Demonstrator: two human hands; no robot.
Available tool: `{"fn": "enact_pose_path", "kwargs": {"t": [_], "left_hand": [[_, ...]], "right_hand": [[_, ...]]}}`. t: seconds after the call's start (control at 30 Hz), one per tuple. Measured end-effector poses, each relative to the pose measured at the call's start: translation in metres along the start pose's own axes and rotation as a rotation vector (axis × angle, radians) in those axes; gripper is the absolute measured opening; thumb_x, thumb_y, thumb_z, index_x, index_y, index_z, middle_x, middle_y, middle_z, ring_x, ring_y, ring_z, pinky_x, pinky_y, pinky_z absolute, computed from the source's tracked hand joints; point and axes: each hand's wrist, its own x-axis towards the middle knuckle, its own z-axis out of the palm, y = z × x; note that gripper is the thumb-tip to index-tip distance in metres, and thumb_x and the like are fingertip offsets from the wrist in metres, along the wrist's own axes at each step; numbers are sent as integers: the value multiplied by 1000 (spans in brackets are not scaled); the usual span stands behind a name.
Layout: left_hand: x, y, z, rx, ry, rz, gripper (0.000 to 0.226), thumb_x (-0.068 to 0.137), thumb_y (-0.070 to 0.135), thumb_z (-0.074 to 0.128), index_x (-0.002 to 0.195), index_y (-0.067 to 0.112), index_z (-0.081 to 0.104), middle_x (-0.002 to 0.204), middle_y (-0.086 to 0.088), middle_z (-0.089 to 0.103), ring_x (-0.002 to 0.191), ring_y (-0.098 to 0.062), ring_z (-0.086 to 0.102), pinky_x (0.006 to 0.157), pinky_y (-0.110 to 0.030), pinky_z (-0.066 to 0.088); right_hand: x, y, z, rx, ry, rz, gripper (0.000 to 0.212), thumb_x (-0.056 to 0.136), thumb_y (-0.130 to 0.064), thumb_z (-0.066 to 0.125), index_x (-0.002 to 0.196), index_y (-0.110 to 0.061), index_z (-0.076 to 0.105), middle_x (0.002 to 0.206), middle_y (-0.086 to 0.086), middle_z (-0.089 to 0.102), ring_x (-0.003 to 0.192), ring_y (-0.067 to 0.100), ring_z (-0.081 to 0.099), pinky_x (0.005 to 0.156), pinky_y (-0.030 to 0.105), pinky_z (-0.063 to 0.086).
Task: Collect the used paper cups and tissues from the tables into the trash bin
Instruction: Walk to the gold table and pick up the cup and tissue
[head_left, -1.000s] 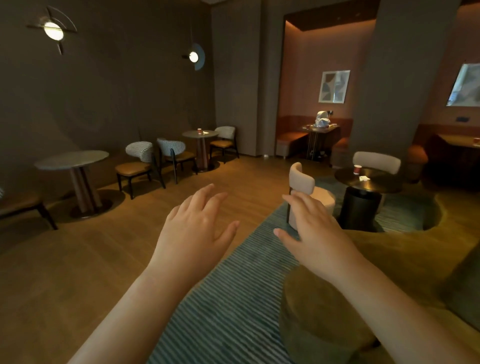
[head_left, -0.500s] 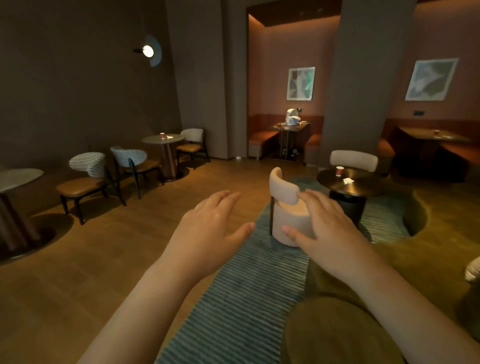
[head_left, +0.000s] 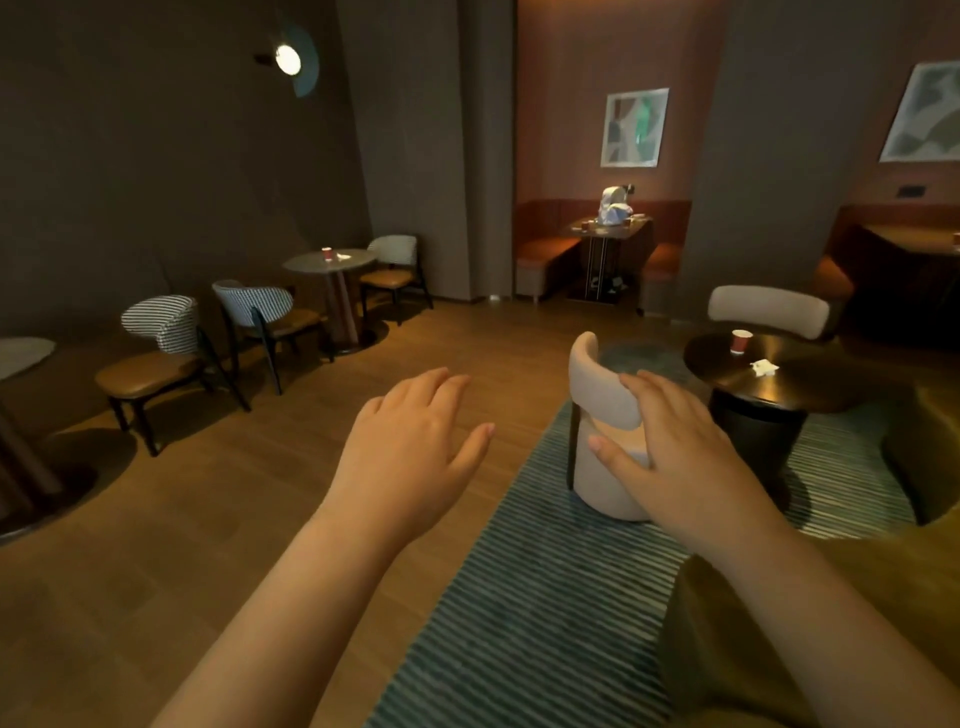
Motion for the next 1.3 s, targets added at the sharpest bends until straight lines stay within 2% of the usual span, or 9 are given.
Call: {"fn": "enact_pose_path", "kwargs": {"t": [0.27,0.43,0.57,0.77,0.93,1.1,1.3], "left_hand": [[170,-99,86,-20,-56,41,61,94,57,27,146,25,27,152,3,28,138,-14,27,109,-34,28],[273,-119,145,-116,-158,145,61,94,57,27,146,25,27,152,3,27,139,-13,25,110,-34,26],[348,-102,194,-184,-221,263,60,94,57,29,146,27,26,153,4,27,139,-13,25,109,-36,27],[446,-63,260,-312,-249,373,62,94,57,32,148,29,20,154,7,22,139,-12,24,110,-34,26],[530,-22,315,-303,-272,444,61,94,55,35,148,28,21,154,7,24,138,-12,25,110,-33,25],[620,23,354,-300,-206,476,58,96,51,37,147,27,24,153,8,25,139,-10,24,110,-31,24],[695,66,413,-319,-241,486,55,96,44,43,145,24,30,151,6,31,136,-11,29,107,-30,27]], "right_hand": [[170,8,80,-130,50,79,64,92,-55,42,145,-26,23,150,-7,27,137,13,24,109,34,26],[248,28,118,-148,41,204,61,91,-54,44,143,-28,26,150,-7,27,137,13,24,110,34,26],[288,68,127,-181,19,344,63,92,-53,45,146,-30,22,153,-7,23,139,14,21,111,33,25],[351,147,135,-214,74,518,70,89,-54,48,148,-31,19,155,-6,21,141,14,19,112,36,25],[415,222,148,-183,92,604,71,90,-51,50,149,-25,21,155,-2,21,141,16,19,113,34,24],[482,300,144,-153,188,644,70,88,-50,54,147,-24,27,151,-4,30,137,16,29,109,35,31],[531,379,151,-146,116,735,70,89,-51,52,147,-22,26,153,-1,27,139,17,25,113,36,28]]}}
